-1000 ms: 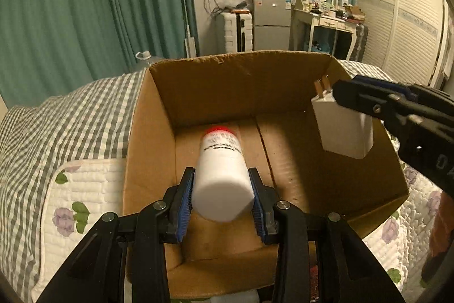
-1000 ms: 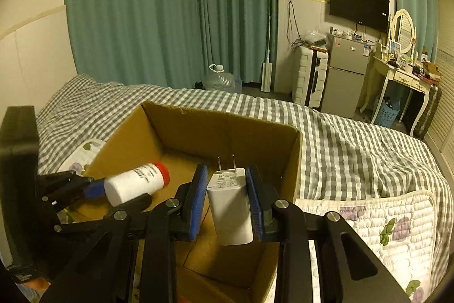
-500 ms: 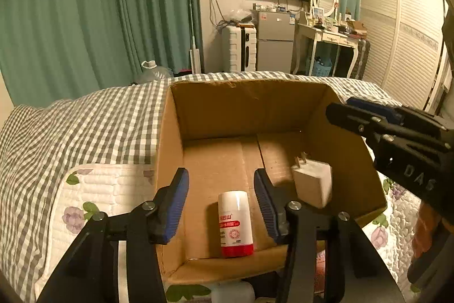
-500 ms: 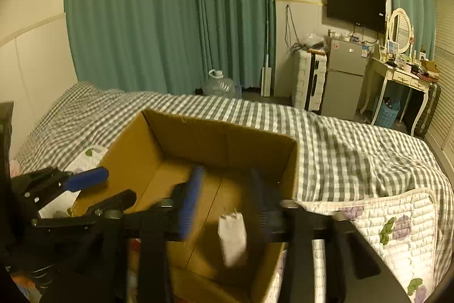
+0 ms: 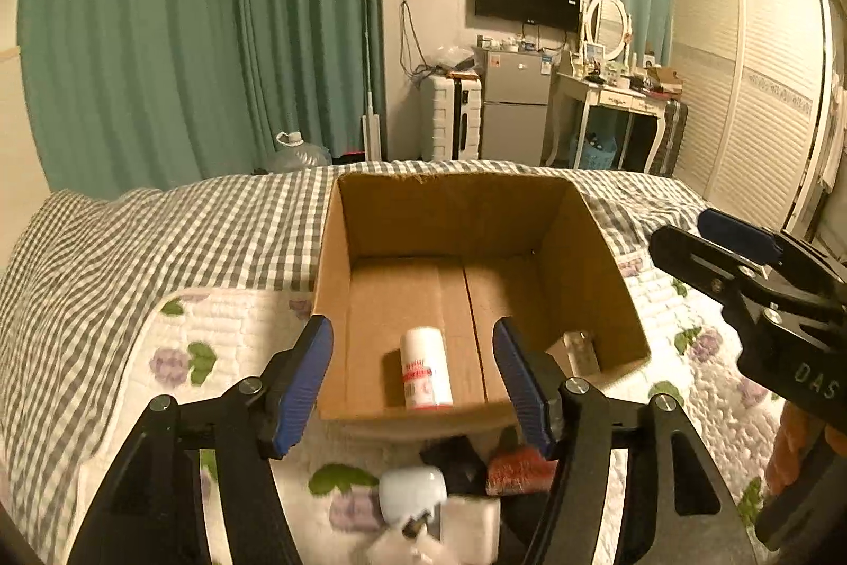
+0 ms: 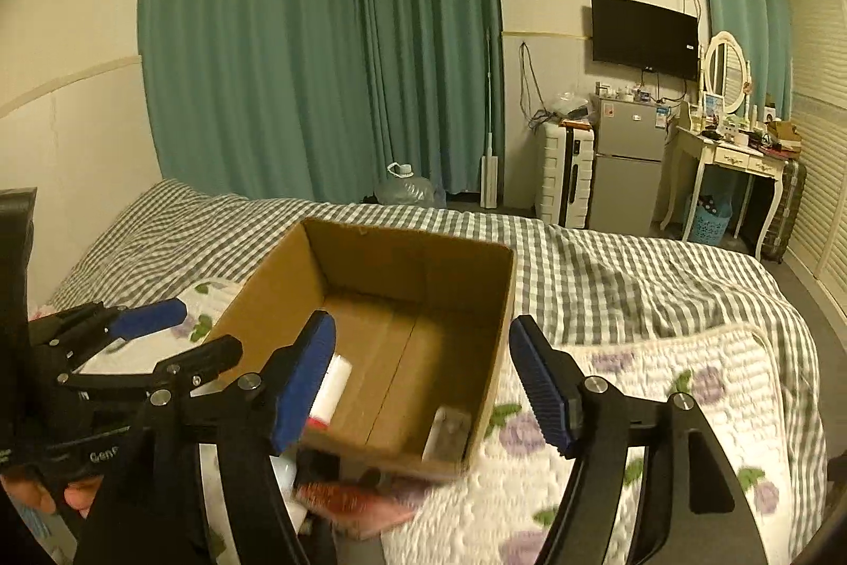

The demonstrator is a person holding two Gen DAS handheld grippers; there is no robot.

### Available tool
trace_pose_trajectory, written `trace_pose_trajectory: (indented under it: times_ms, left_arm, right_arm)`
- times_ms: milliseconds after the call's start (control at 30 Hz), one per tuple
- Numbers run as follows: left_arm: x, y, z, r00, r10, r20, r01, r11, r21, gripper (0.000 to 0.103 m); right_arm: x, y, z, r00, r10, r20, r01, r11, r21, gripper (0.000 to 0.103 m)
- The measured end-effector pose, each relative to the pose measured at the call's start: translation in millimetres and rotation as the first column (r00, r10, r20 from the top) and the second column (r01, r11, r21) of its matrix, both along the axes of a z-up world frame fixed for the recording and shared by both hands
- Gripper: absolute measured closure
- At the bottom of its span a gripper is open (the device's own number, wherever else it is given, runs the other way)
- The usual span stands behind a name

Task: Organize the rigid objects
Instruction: 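Move both tools back toward the remaining items beside the box, then grasp white cylindrical device with left tool while right tool grasps black charger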

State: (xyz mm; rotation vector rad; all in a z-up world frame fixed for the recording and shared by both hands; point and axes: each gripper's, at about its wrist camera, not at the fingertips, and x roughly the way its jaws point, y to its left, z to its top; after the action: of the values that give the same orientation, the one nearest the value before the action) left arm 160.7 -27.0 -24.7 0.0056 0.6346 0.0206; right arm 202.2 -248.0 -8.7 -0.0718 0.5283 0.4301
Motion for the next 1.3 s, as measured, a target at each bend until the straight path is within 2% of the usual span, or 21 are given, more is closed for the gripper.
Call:
trace_pose_trajectory:
  times_ms: [133, 367, 567, 733, 933, 1100, 1300]
  left_arm:
    - [-23.6, -1.0, -14.6, 0.999, 0.032, -0.027, -0.031, 0.999, 0.029, 0.036]
    - [-58.8, 5.3, -37.1, 0.994, 0.085, -0.07, -0.085, 0.996, 0.001, 0.036]
    - [-77.4, 9.4, -60.7, 0.989, 0.089, -0.122, -0.093, 0.995, -0.031, 0.036]
    - [-76.9, 11.1, -82.7, 0.982, 0.089, -0.165, -0.093, 0.995, -0.019, 0.036]
    - [-69.9, 21.5, -98.6, 0.972, 0.112, -0.209, -0.122, 0.992, -0.036, 0.036]
    - [-67.4, 23.7, -104.0, 0.965, 0.114, -0.235, -0.127, 0.991, -0.04, 0.036]
    - [-67.0, 23.2, -105.7, 0.963, 0.116, -0.243, -0.129, 0.991, -0.039, 0.036]
  right_arm:
    - [-21.7, -1.1, -14.3, 1.0, -0.004, -0.001, 0.003, 0.998, -0.055, 0.033]
    - [-52.9, -10.5, -42.9, 0.996, 0.005, -0.087, -0.012, 0.997, -0.071, 0.033]
    - [-72.5, -9.3, -75.1, 0.988, 0.001, -0.154, -0.021, 0.992, -0.128, 0.033]
    - [-65.6, 0.3, -94.1, 0.981, 0.014, -0.194, -0.046, 0.986, -0.16, 0.033]
    - [-50.4, 14.7, -123.4, 0.955, 0.036, -0.295, -0.091, 0.981, -0.174, 0.033]
    - [-36.1, 20.3, -145.6, 0.927, 0.021, -0.374, -0.094, 0.979, -0.178, 0.033]
    - [-30.5, 30.1, -161.3, 0.904, 0.059, -0.423, -0.138, 0.978, -0.157, 0.033]
